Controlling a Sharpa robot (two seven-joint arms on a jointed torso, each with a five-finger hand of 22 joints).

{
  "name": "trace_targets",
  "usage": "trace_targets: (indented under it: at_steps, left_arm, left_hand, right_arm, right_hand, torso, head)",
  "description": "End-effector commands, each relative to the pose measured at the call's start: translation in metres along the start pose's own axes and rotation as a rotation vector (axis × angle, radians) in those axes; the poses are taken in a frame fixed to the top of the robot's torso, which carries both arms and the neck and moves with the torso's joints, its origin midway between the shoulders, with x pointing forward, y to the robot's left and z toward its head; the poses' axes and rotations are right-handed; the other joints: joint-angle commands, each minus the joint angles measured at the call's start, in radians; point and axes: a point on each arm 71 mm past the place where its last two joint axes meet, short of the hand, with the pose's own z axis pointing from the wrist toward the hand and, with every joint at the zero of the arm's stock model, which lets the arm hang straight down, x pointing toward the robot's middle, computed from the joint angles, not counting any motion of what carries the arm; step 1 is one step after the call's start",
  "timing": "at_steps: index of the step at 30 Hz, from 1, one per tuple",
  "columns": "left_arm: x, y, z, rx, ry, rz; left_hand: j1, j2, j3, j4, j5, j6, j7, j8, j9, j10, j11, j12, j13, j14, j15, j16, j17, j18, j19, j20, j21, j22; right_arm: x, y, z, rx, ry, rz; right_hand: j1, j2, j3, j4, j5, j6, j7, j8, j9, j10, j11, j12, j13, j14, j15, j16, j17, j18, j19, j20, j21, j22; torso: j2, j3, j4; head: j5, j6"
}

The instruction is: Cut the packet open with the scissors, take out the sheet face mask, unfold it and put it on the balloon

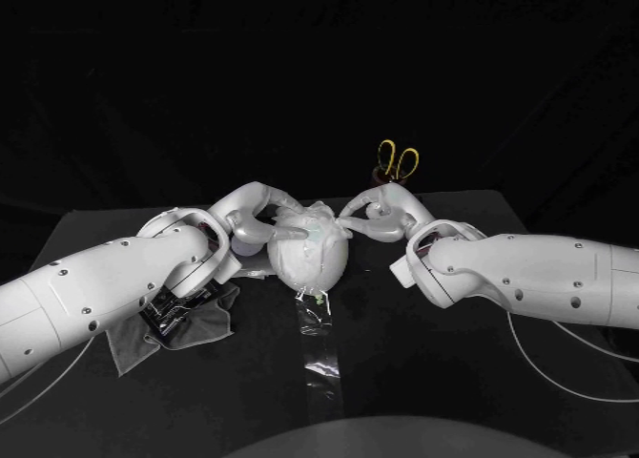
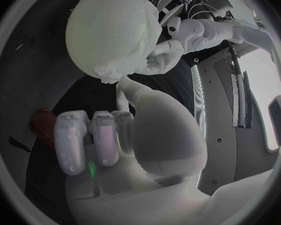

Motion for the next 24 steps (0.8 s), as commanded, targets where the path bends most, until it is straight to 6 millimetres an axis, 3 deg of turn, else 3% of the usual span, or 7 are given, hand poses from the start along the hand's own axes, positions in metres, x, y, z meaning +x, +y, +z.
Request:
trace_targets:
  at_steps: [1,24]
  left_arm:
    - [0.002,0.0,0.0,-0.005,0.015,-0.008]
    - [0.001,0.002,0.0,-0.008,0.012,-0.012]
  left_hand:
    - [0.002,0.008,0.005,0.0,-0.001,0.007,0.058,0.004,0.001,0.005,0.001,0.003,0.002,0.006,0.001,-0.002,0.001,0.02,0.004,-0.001,-0.004,-0.002]
    - [0.003,0.009,0.006,0.0,-0.001,0.007,0.058,0.003,0.001,0.005,0.001,0.003,0.001,0.006,0.002,-0.002,0.0,0.022,0.001,-0.002,-0.005,-0.003]
  right_arm:
    - [-0.001,0.003,-0.005,-0.018,0.001,0.004]
    - [-0.007,0.004,-0.038,0.002,0.074,0.01]
  right_hand:
    - [-0.01,0.001,0.011,0.0,0.006,0.002,-0.003,0.009,0.015,0.108,-0.008,0.005,0.263,0.104,-0.01,0.004,0.263,-0.014,0.105,-0.005,0.003,0.263]
    - [-0.016,-0.002,0.028,-0.006,0.006,-0.004,-0.004,0.027,0.027,0.108,-0.009,0.005,0.263,0.104,-0.012,0.004,0.263,-0.014,0.105,-0.008,0.003,0.263]
  torso:
    - [0.0,-0.0004,0.0004]
    - [0.0,-0.0011,-0.0007]
  head:
    - [0.0,-0.001]
    - [-0.004,0.002]
